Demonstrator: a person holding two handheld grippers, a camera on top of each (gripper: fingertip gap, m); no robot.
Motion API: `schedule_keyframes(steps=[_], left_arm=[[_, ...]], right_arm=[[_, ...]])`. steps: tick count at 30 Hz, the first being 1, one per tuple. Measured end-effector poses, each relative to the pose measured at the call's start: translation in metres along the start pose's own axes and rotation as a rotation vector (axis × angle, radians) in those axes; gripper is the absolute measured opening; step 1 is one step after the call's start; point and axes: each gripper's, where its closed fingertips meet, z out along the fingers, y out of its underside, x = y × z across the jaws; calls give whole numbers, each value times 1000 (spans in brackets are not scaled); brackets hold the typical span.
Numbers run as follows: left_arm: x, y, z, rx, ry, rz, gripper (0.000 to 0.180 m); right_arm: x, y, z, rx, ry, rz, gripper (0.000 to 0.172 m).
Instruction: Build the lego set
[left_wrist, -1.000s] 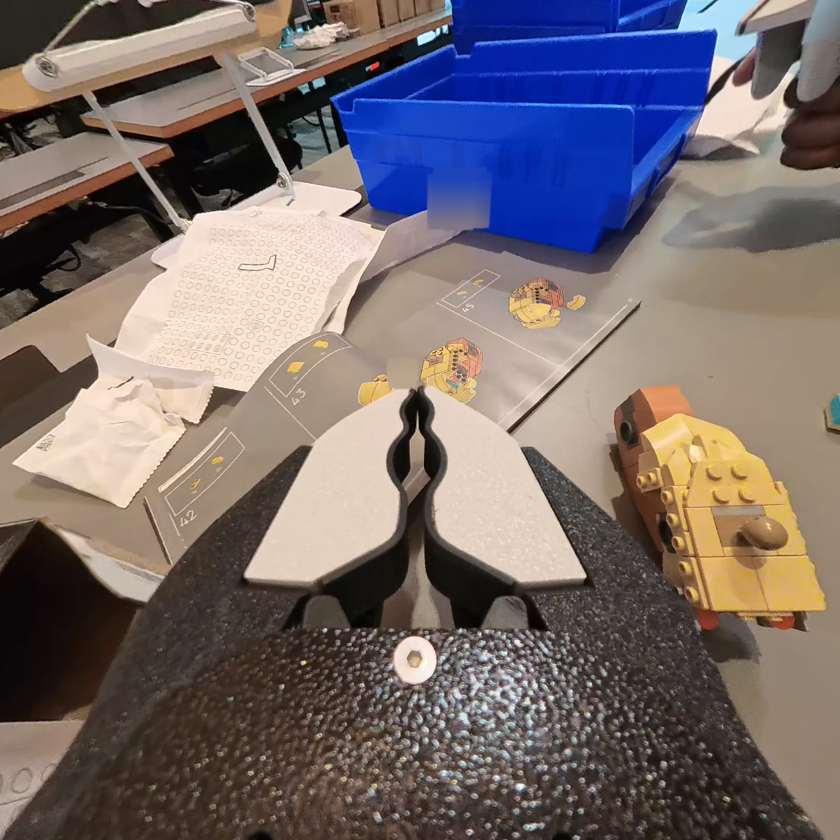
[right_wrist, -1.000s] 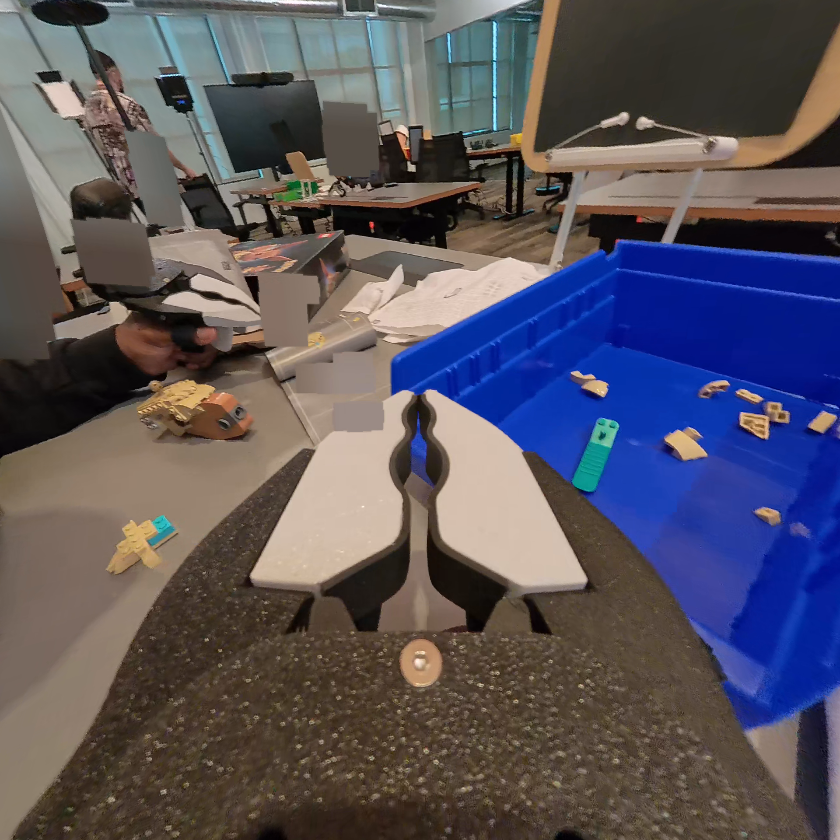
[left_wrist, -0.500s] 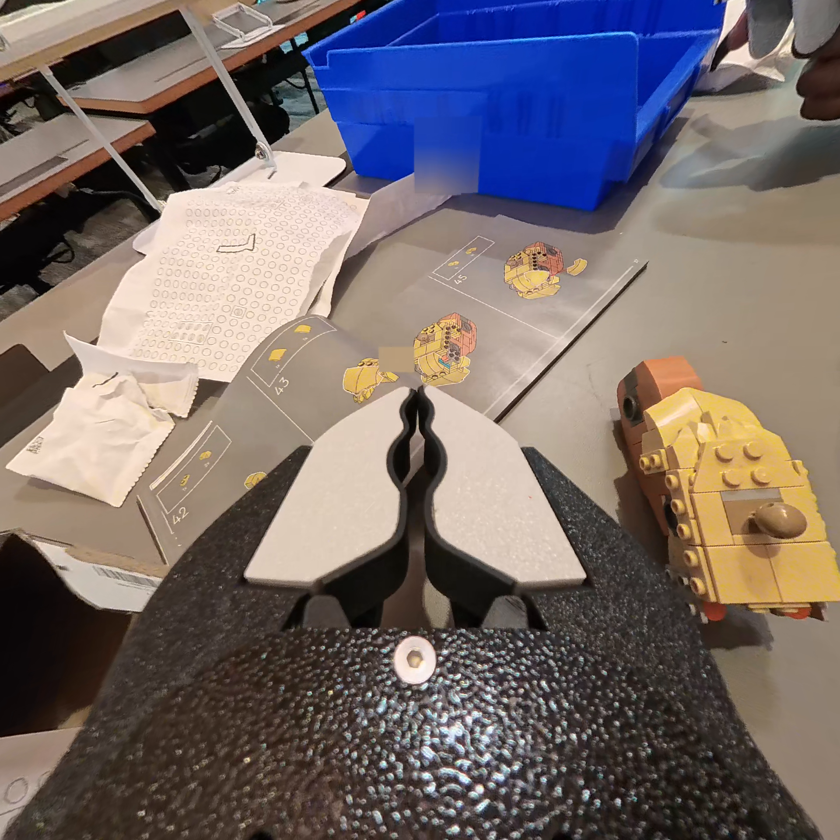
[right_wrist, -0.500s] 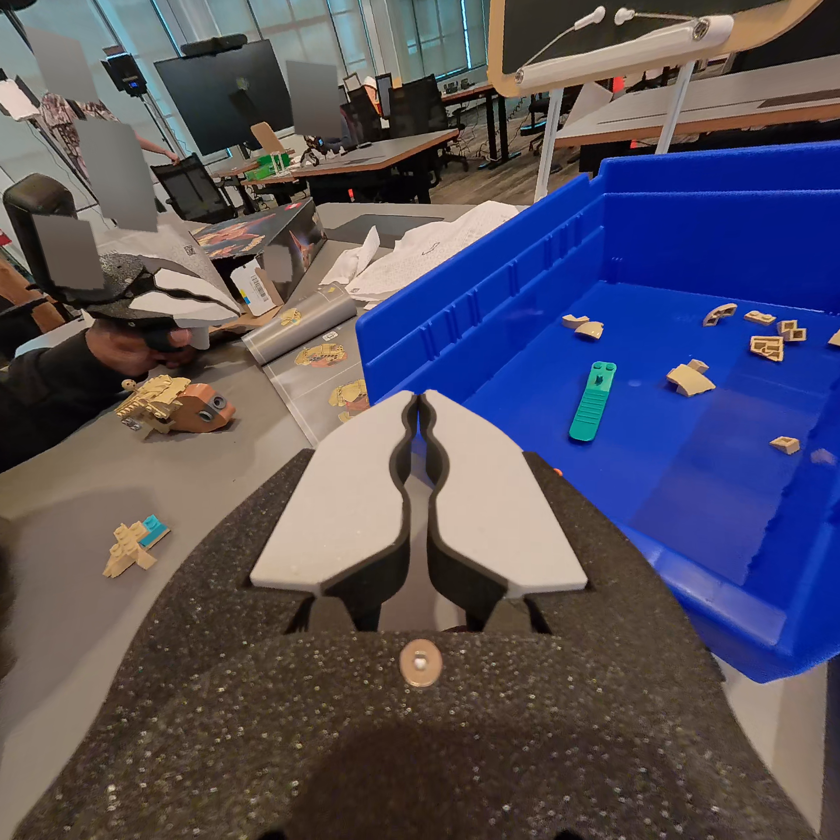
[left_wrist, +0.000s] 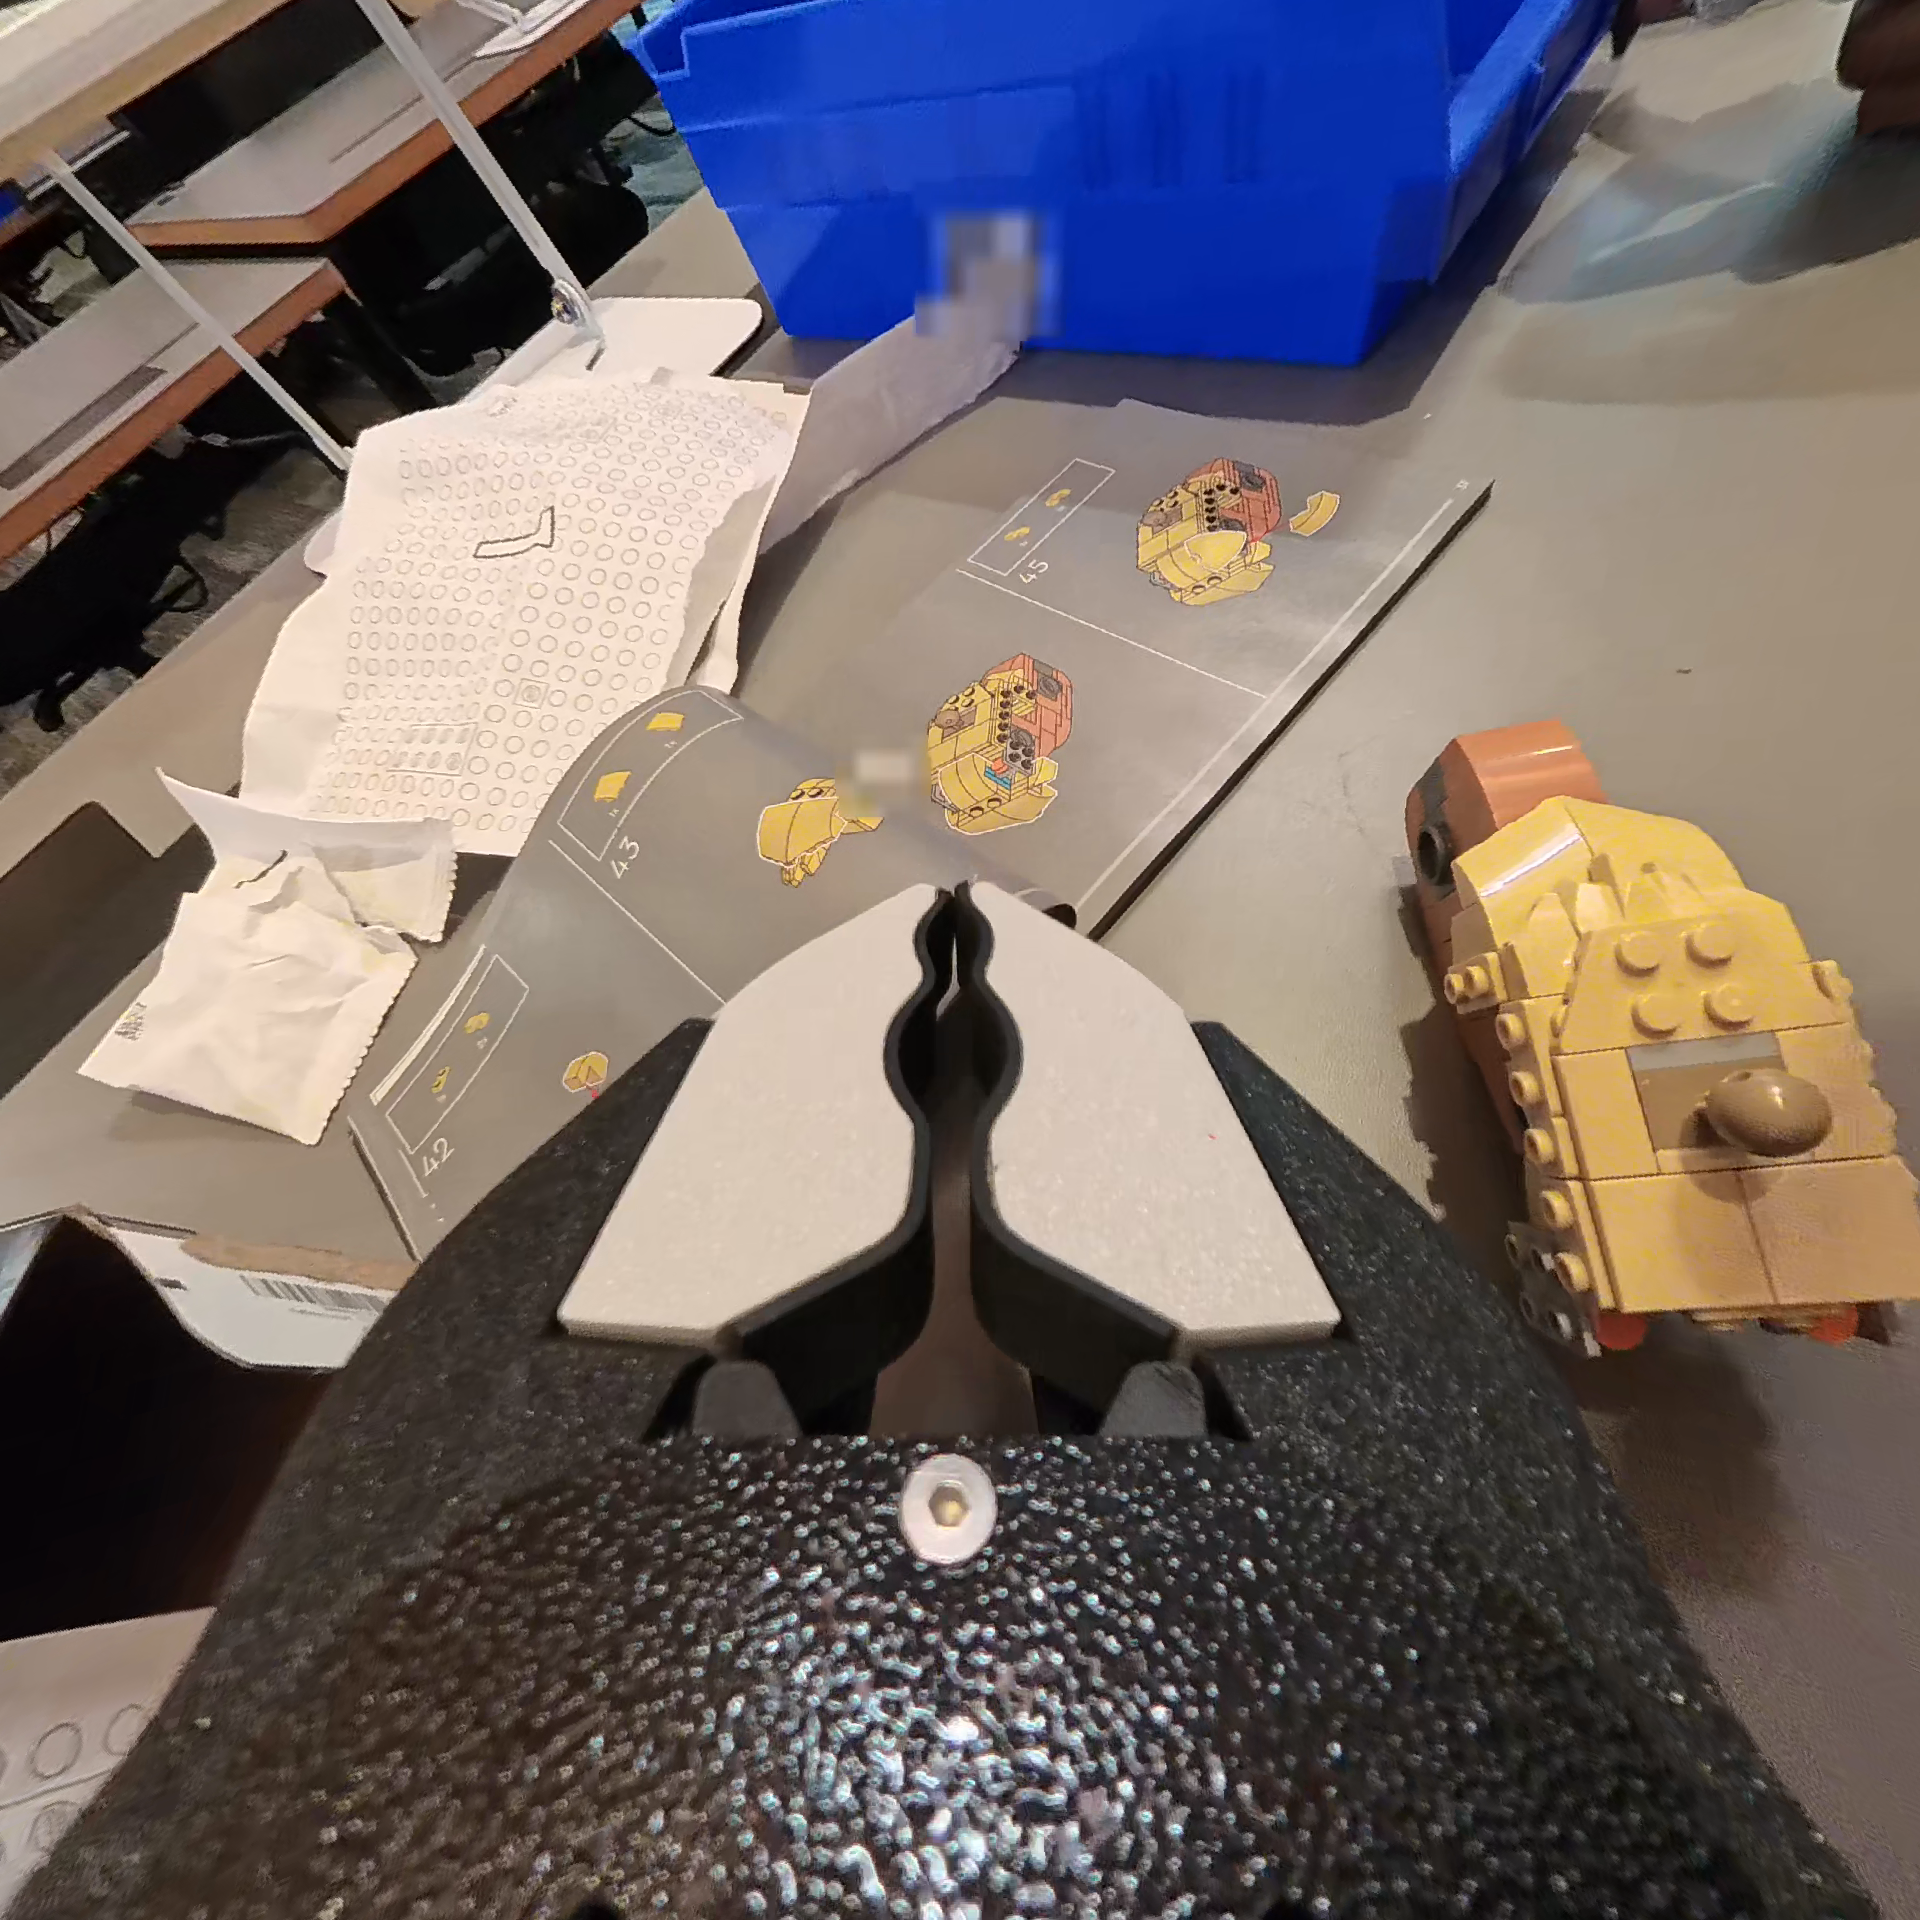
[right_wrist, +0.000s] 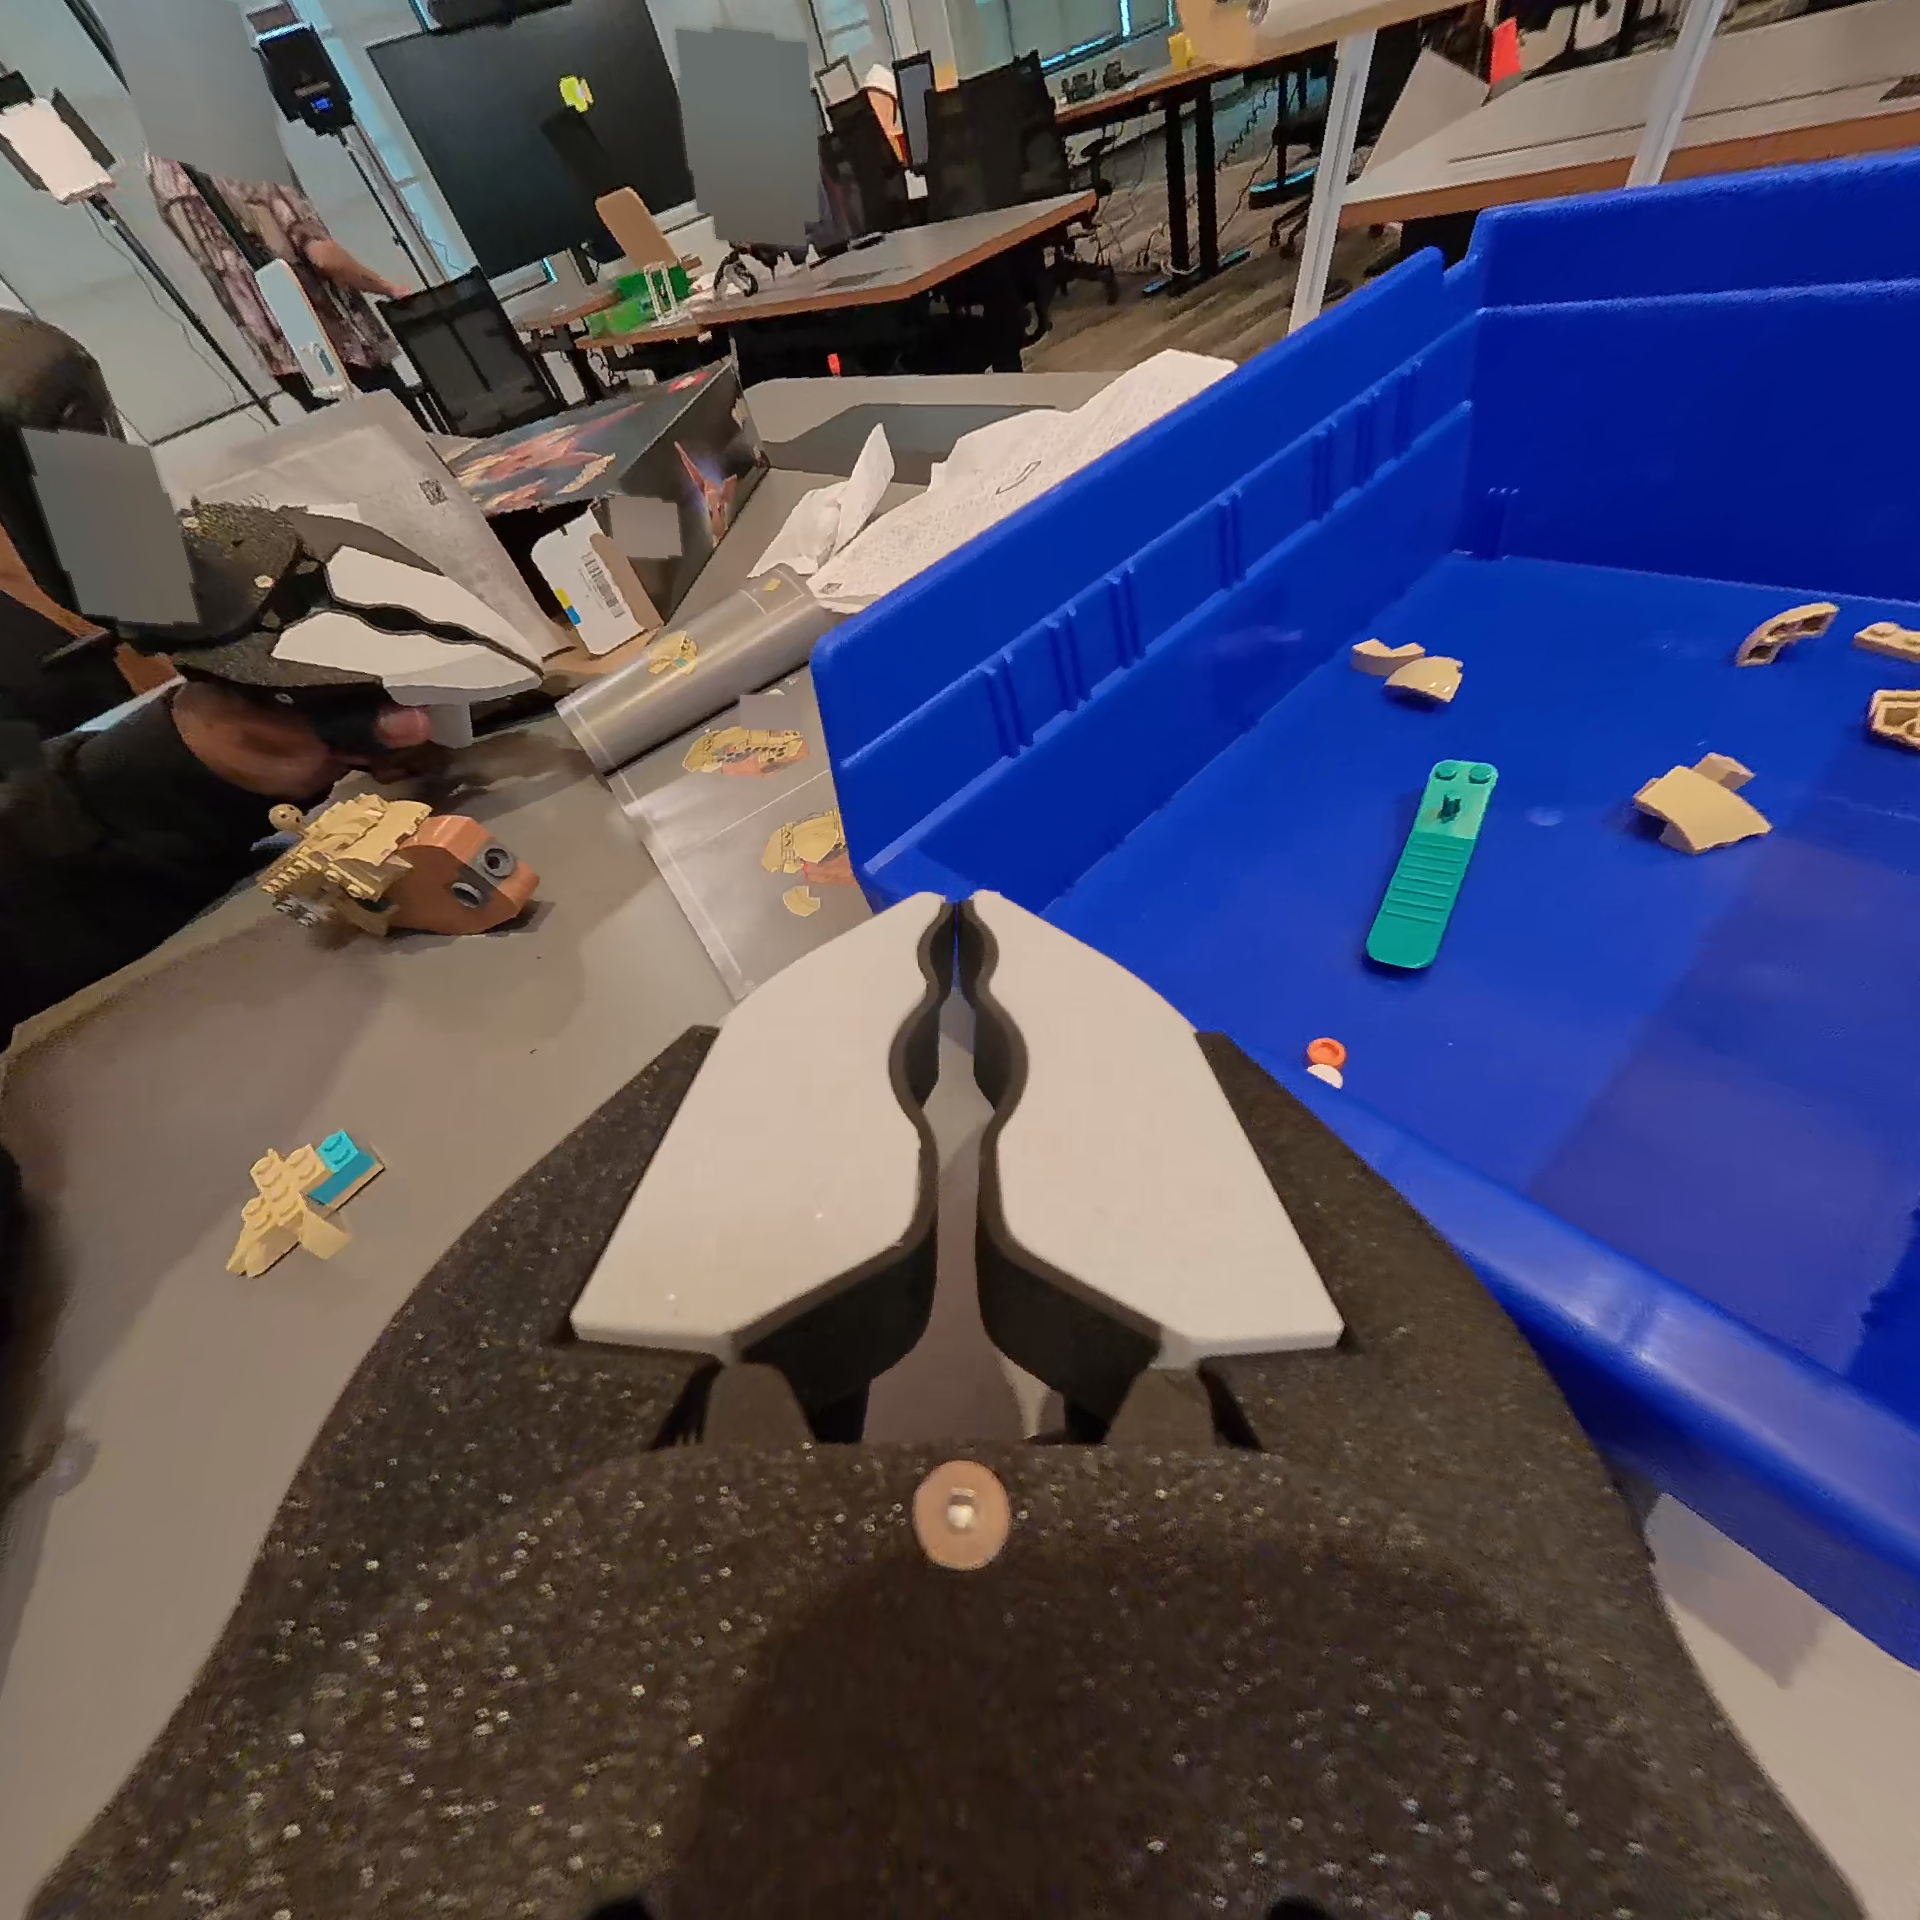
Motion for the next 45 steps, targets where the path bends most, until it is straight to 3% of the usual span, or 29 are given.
schedule_keyframes(steps=[12,38,45], left_arm=[[-2,13,1,-47,37,-113,0],[1,15,3,-69,38,-96,0],[1,16,3,-70,36,-93,0]], right_arm=[[-1,0,2,1,-24,13,0],[-4,2,3,-15,-33,0,1],[1,-9,-7,-68,11,-97,4]])
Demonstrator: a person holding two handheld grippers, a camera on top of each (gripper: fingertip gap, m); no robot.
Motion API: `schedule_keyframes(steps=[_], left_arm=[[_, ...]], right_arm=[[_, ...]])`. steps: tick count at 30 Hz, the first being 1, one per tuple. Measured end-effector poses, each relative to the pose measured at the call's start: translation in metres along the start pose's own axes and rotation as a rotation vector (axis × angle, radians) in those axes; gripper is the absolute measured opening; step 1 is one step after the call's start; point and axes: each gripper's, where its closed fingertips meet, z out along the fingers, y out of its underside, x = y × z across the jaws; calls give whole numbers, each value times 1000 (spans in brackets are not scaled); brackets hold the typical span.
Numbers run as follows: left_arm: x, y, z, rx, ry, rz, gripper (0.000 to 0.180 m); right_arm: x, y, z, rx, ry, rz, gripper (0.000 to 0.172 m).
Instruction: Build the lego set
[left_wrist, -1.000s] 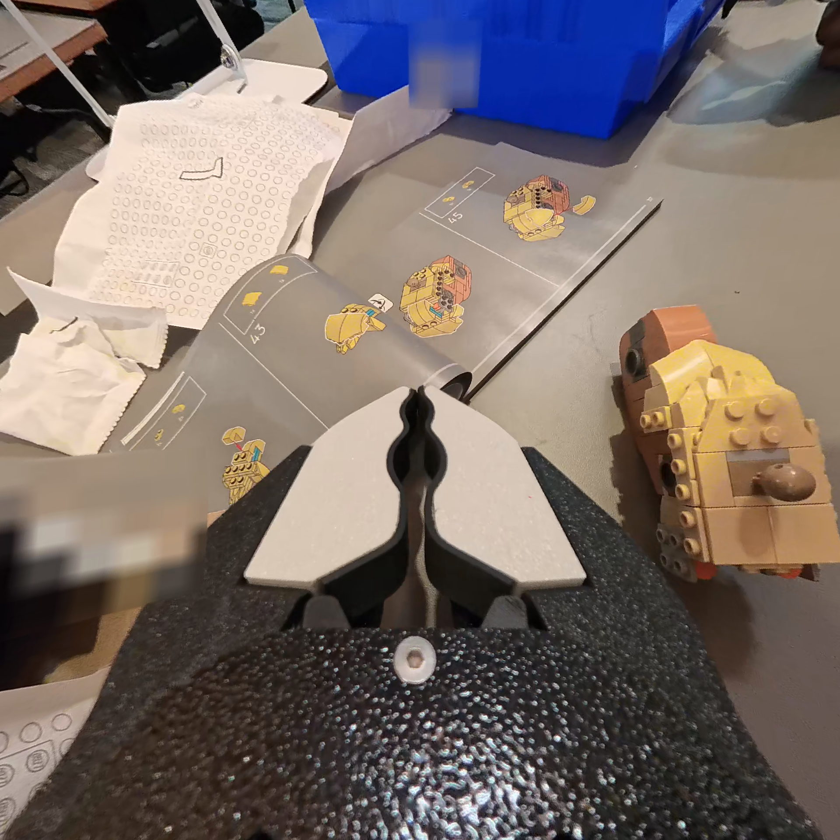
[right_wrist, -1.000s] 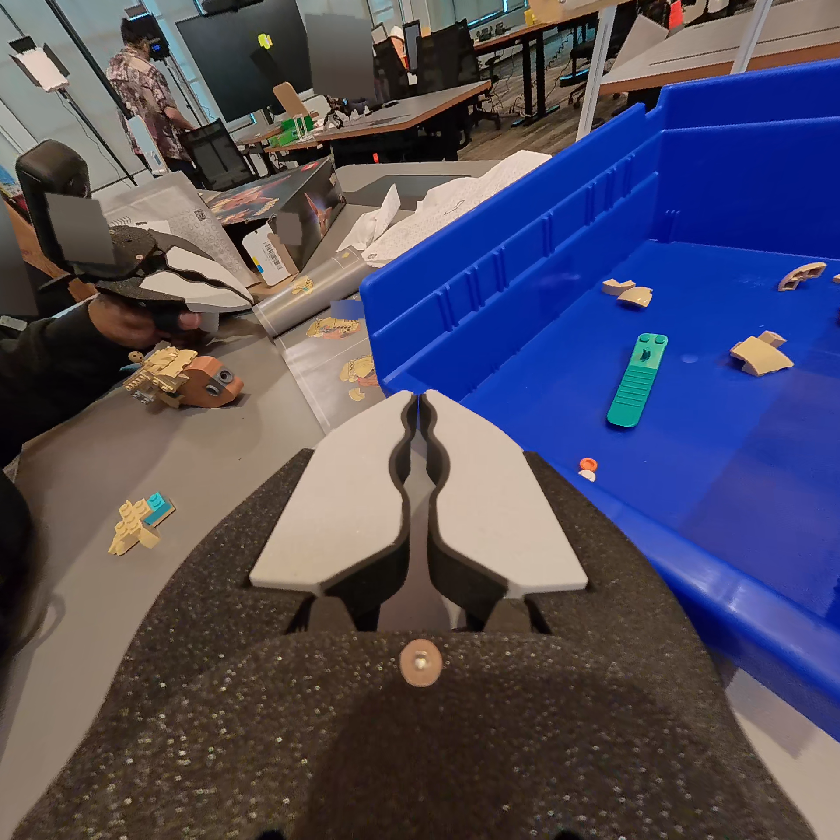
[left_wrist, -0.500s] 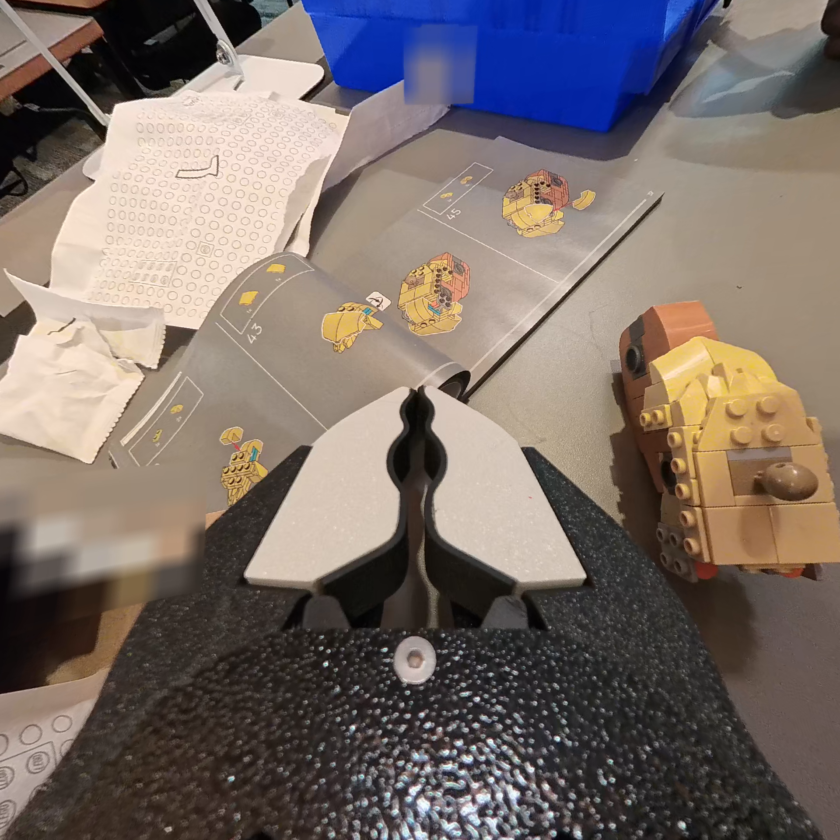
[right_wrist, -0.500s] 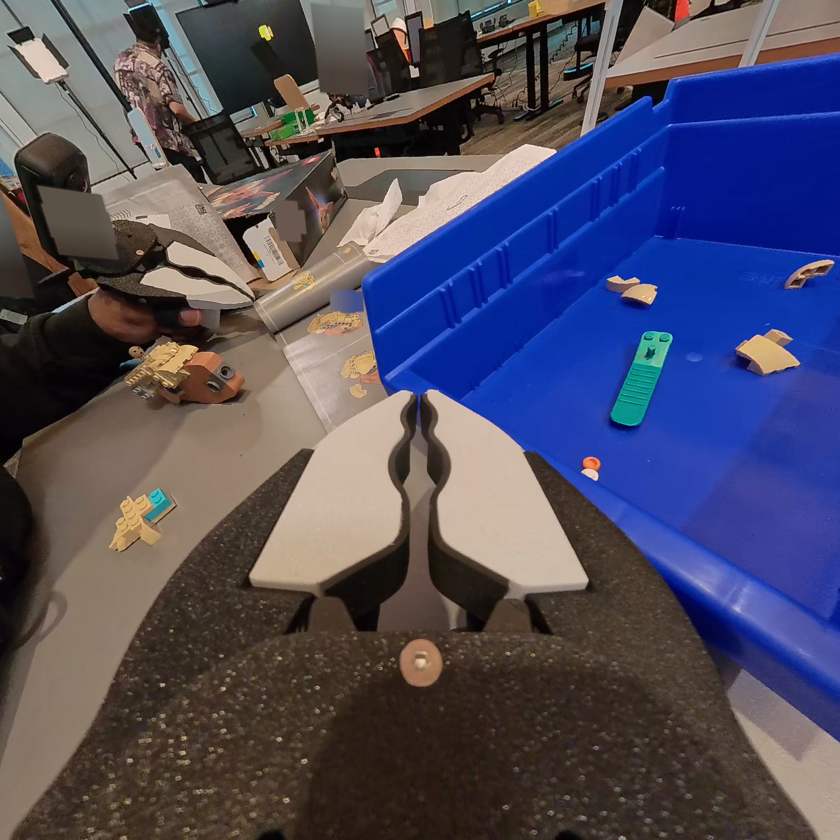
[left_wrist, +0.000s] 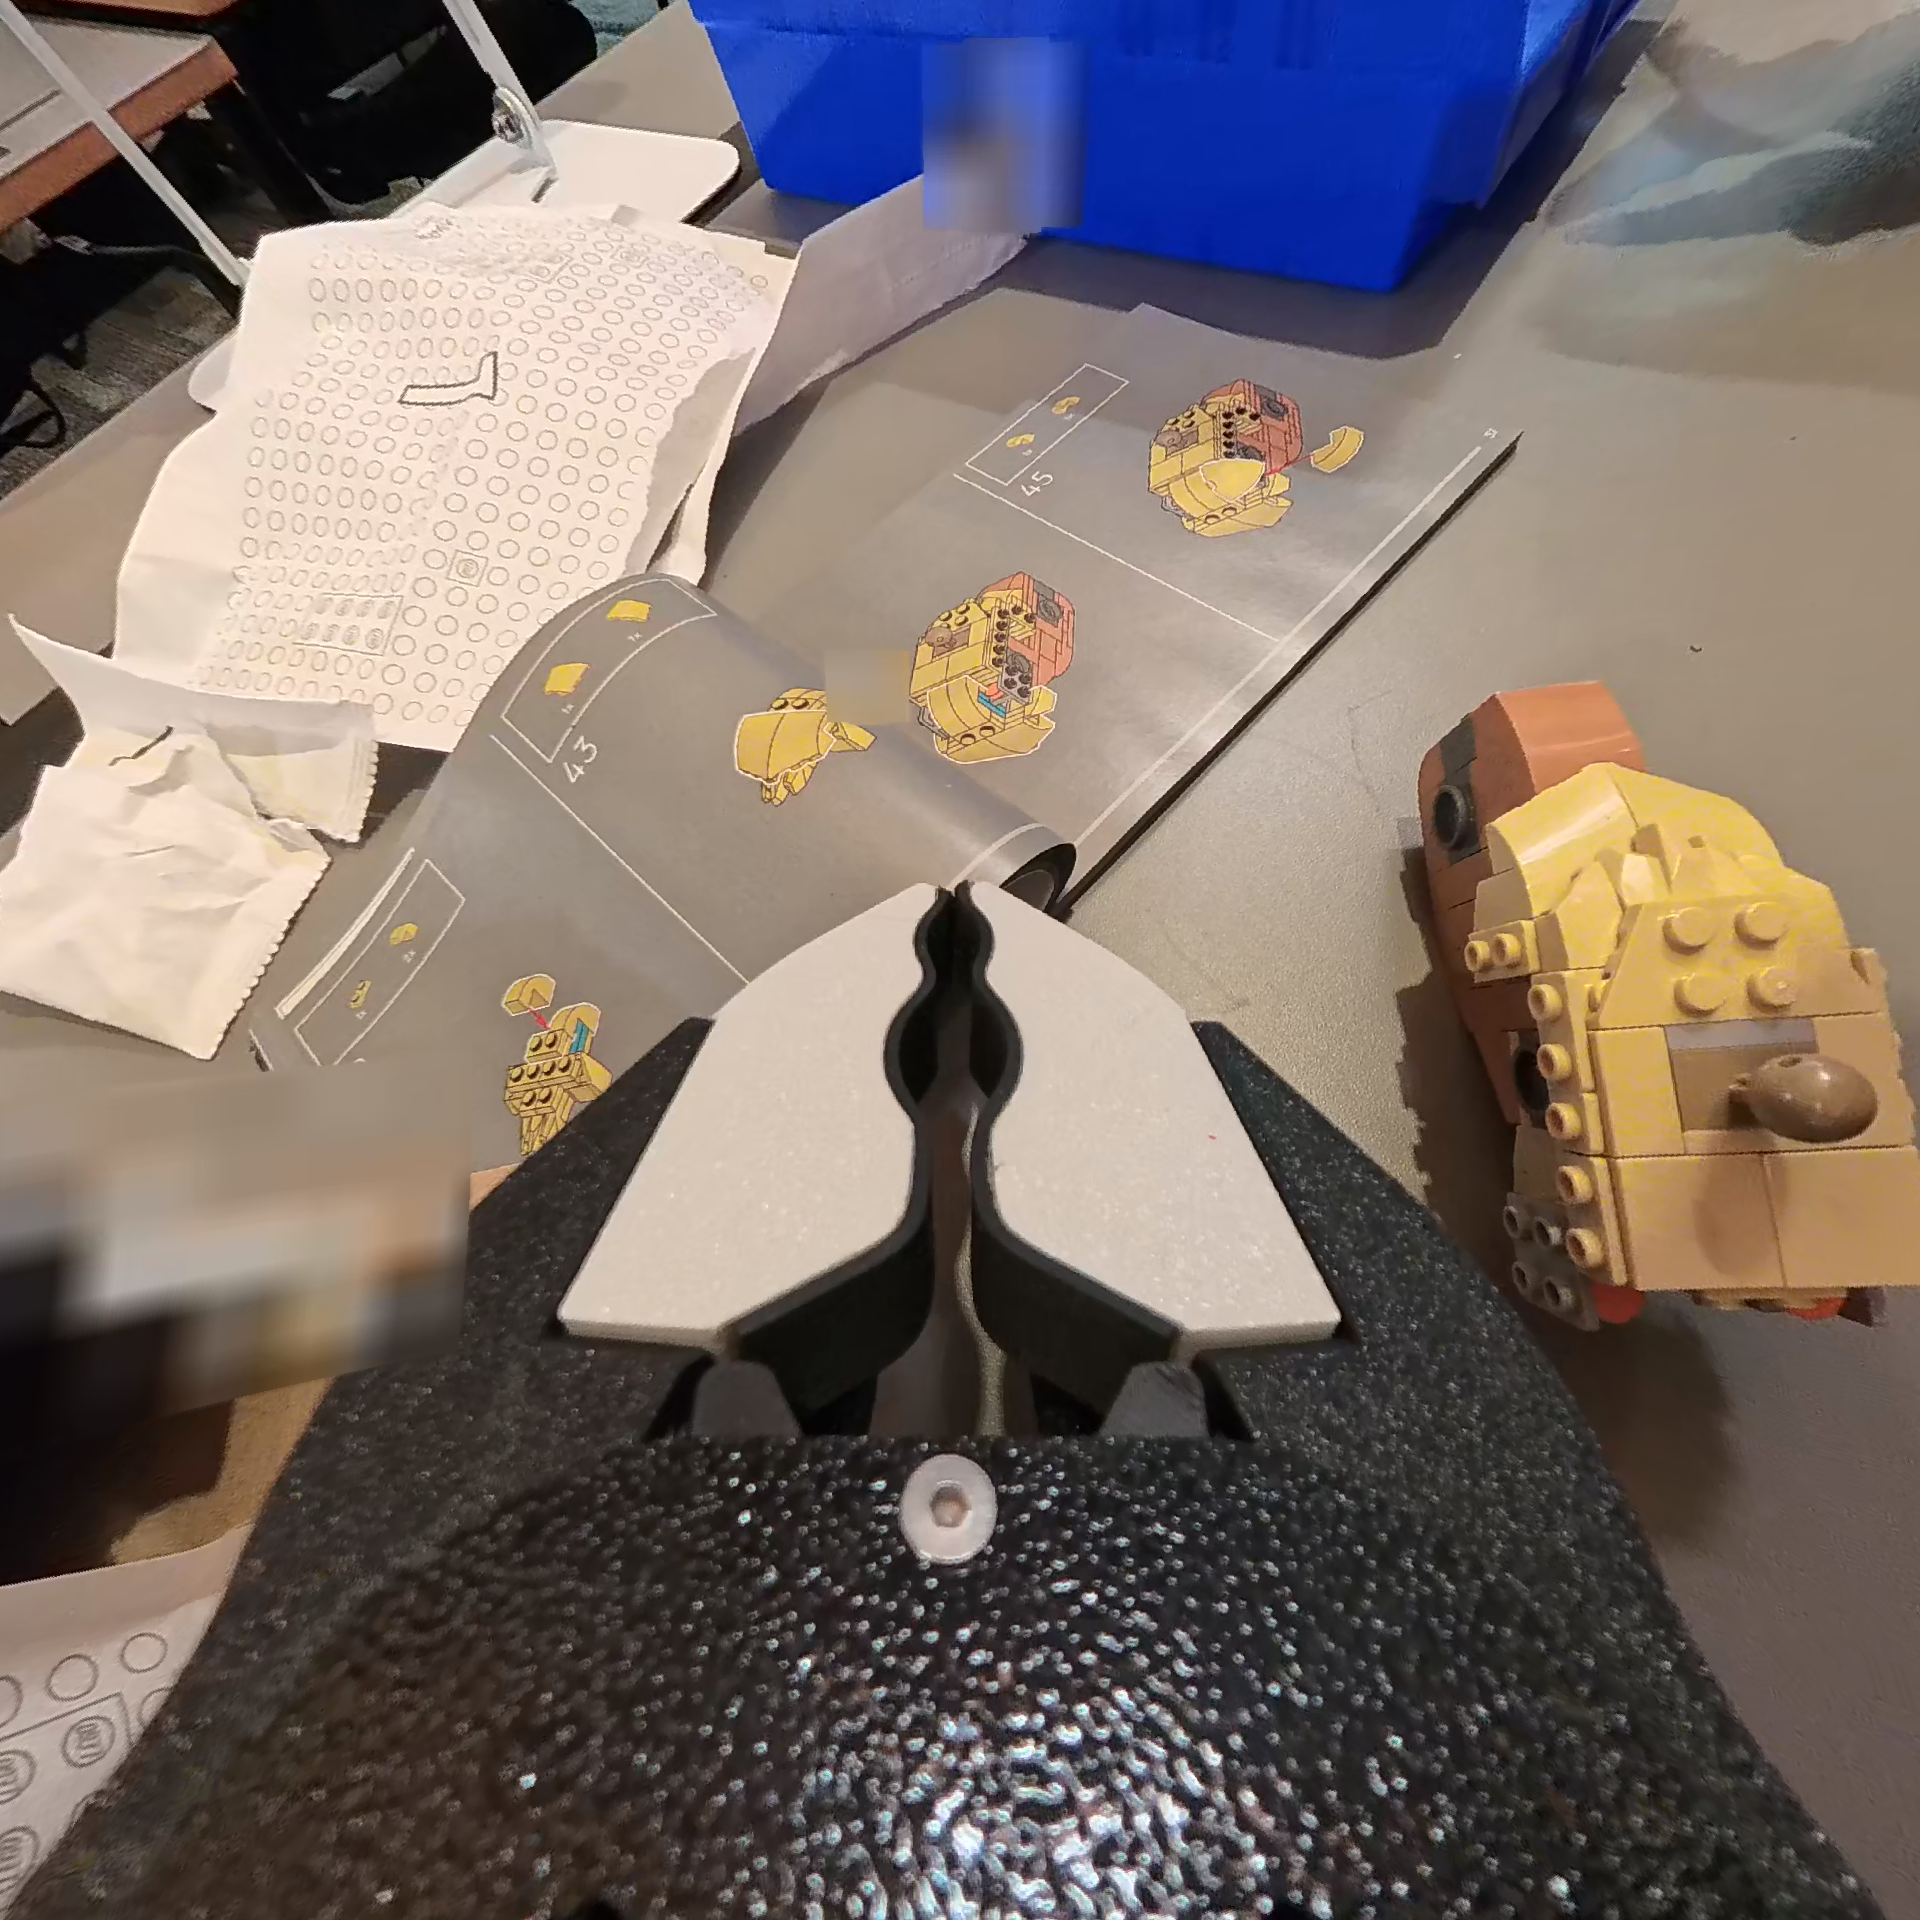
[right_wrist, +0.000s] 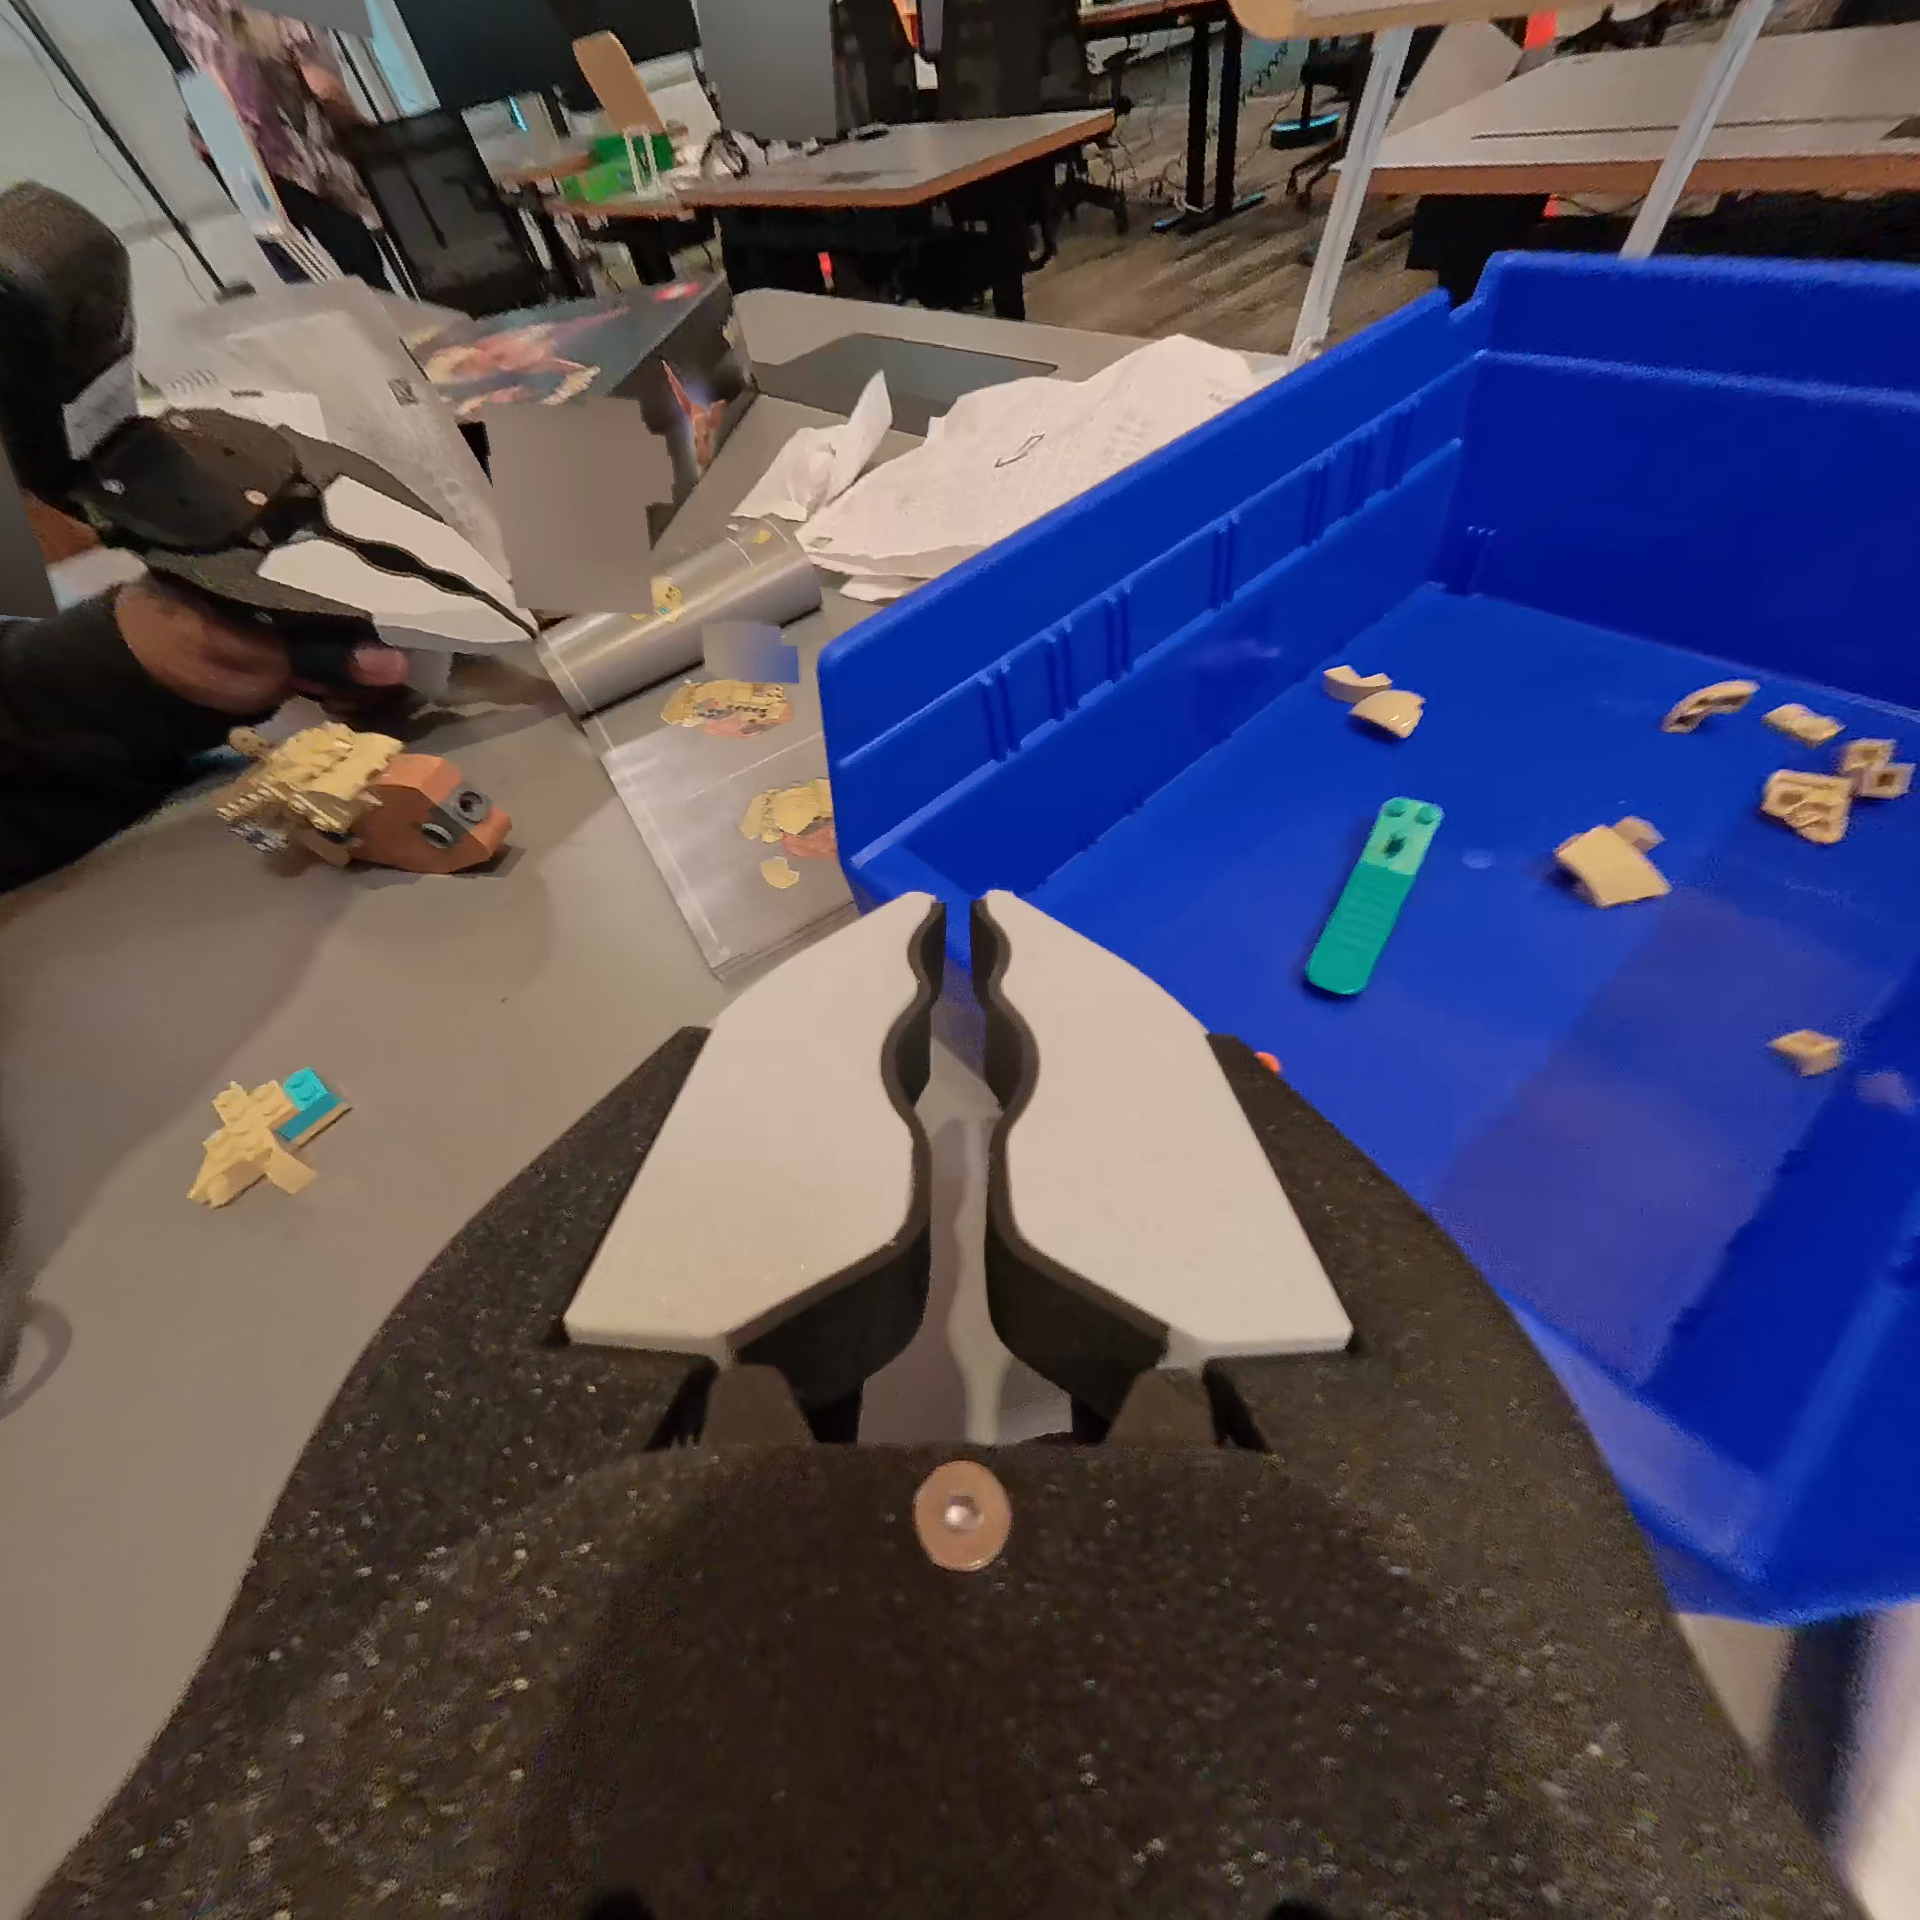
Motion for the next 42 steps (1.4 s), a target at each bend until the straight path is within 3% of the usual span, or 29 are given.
schedule_keyframes(steps=[4,11,17,24,28,42], left_arm=[[1,0,0,1,4,3,0],[5,1,-2,0,18,17,0],[10,2,-1,-15,20,44,0],[13,4,0,-27,22,67,0],[13,4,0,-27,25,68,0],[15,5,2,-43,26,86,0]], right_arm=[[22,-6,-10,-162,78,-116,6],[99,-17,-10,-664,183,-462,15],[160,-27,31,-996,108,-674,21],[238,-17,72,-1326,174,-882,22],[259,-9,79,-1420,177,-913,20],[271,11,83,-1583,121,-968,17]])
